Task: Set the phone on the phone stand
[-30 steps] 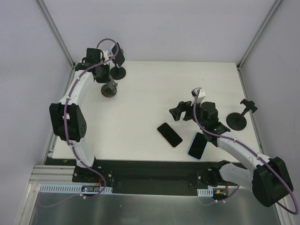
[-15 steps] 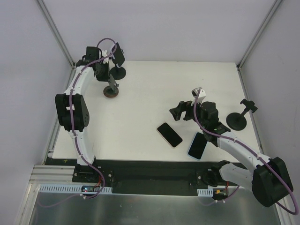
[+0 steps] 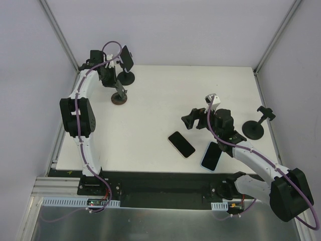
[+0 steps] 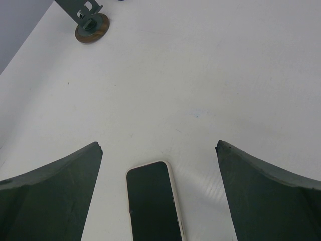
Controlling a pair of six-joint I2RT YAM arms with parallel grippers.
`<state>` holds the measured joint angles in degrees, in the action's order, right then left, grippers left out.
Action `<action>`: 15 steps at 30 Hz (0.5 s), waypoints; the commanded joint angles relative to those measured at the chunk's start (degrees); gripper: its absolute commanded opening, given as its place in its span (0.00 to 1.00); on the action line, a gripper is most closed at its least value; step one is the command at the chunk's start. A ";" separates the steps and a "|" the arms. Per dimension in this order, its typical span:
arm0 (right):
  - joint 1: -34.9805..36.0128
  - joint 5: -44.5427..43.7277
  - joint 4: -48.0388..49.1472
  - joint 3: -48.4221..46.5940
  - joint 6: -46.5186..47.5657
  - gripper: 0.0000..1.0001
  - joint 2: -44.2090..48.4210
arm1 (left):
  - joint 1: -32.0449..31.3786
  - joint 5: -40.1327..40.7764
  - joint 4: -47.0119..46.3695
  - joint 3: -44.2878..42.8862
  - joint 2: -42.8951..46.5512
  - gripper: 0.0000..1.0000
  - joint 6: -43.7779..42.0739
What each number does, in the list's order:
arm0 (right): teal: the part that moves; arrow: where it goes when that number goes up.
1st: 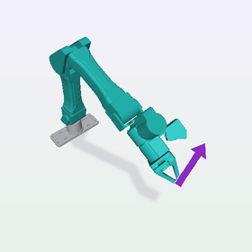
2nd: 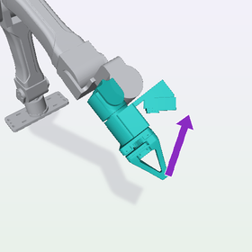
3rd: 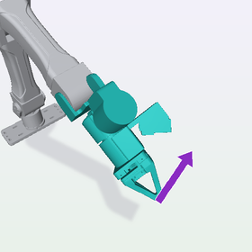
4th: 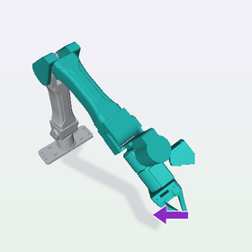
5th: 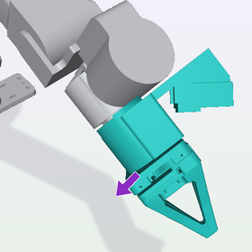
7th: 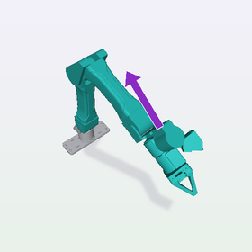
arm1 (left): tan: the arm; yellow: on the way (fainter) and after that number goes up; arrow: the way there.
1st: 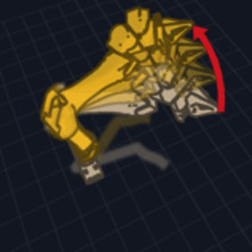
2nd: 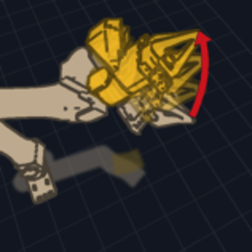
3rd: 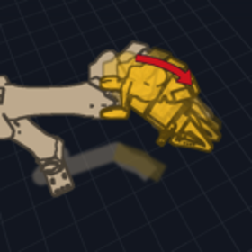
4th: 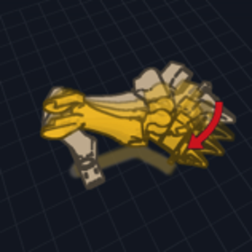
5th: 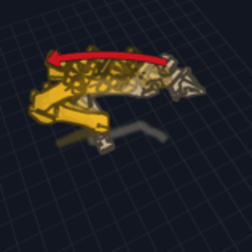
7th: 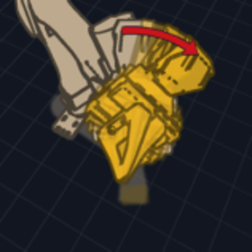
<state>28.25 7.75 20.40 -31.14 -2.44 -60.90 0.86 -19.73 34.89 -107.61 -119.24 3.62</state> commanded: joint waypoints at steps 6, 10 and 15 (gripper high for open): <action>-0.39 0.42 3.06 -0.51 0.06 1.00 -0.18 | 0.72 -1.89 -0.79 -3.13 -0.47 0.44 1.57; -0.30 0.95 2.98 -0.59 -0.11 1.00 -0.79 | 0.72 -1.29 -0.79 -2.95 0.76 0.64 1.66; -0.21 1.30 2.89 -1.12 0.33 1.00 -1.50 | 0.72 1.18 -0.62 -1.29 5.23 0.98 3.32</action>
<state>28.21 8.03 20.40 -31.14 -2.42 -61.91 1.54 -20.40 34.48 -109.12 -120.51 5.32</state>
